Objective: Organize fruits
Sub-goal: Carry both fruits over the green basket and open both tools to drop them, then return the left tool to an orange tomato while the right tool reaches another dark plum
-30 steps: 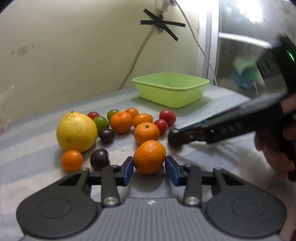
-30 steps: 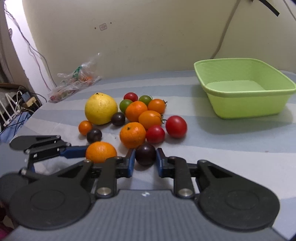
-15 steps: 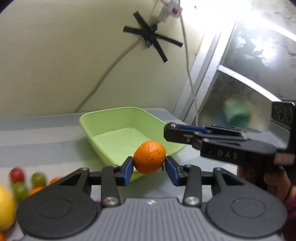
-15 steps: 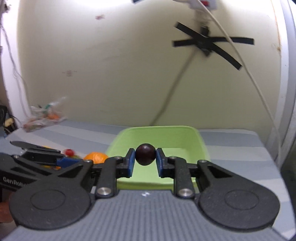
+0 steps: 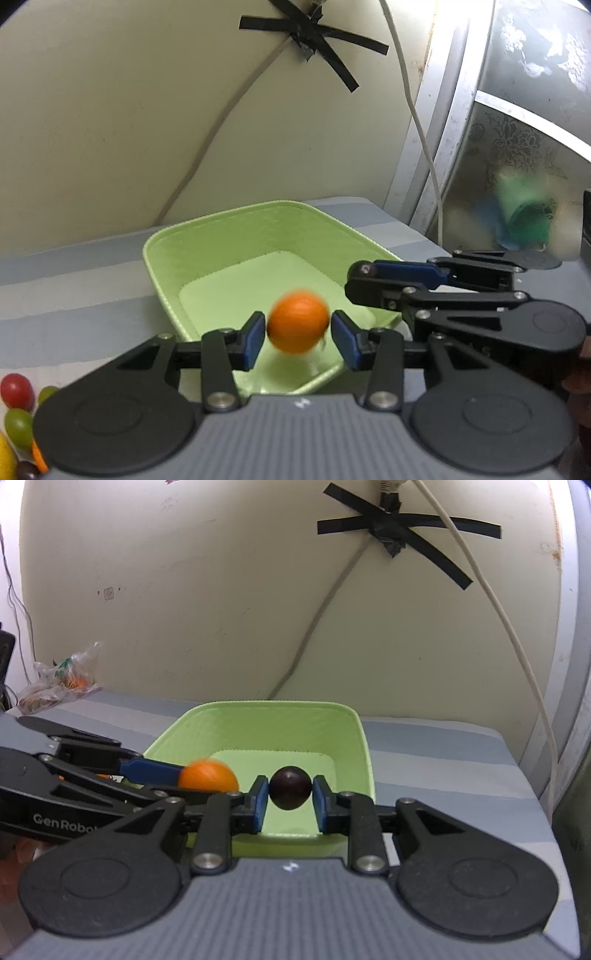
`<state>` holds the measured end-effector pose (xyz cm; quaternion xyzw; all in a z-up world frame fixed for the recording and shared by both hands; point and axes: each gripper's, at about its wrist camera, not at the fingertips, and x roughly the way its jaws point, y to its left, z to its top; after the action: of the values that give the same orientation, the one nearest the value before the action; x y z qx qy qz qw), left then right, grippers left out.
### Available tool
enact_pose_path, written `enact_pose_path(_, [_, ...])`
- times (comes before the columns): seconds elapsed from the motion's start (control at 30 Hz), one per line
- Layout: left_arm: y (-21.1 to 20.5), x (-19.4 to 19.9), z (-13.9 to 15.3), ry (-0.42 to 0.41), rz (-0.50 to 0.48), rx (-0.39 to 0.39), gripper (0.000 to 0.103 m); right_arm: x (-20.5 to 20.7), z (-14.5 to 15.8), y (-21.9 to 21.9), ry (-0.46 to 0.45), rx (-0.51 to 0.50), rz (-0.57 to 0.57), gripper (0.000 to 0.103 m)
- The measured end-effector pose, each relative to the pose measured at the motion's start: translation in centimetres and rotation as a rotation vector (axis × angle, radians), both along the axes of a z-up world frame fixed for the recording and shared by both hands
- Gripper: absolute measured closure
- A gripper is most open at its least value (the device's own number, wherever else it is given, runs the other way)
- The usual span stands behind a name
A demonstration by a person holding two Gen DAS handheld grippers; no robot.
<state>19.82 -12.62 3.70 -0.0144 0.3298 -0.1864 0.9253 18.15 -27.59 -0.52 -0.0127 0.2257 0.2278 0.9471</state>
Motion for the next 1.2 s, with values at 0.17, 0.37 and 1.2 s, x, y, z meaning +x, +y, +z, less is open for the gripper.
enact_pose_path(0.17, [1.6, -2.4, 1.6, -0.028, 0.004, -0.073, 0.055, -2.1, 0.5, -0.7, -0.030, 0.047, -0.045, 0.064])
enact_pose_path(0.37, [7.4, -10.2, 3.0, -0.127, 0.029, -0.156, 0.048, -7.0, 0.8, -0.3, -0.045, 0.164, -0.062, 0.064])
enact_pose_path(1.2, [23.2, -15.2, -1.6, -0.046, 0.305, -0.189, 0.046, -12.2, -0.7, 20.9, 0.004, -0.039, 0.306, 0.051])
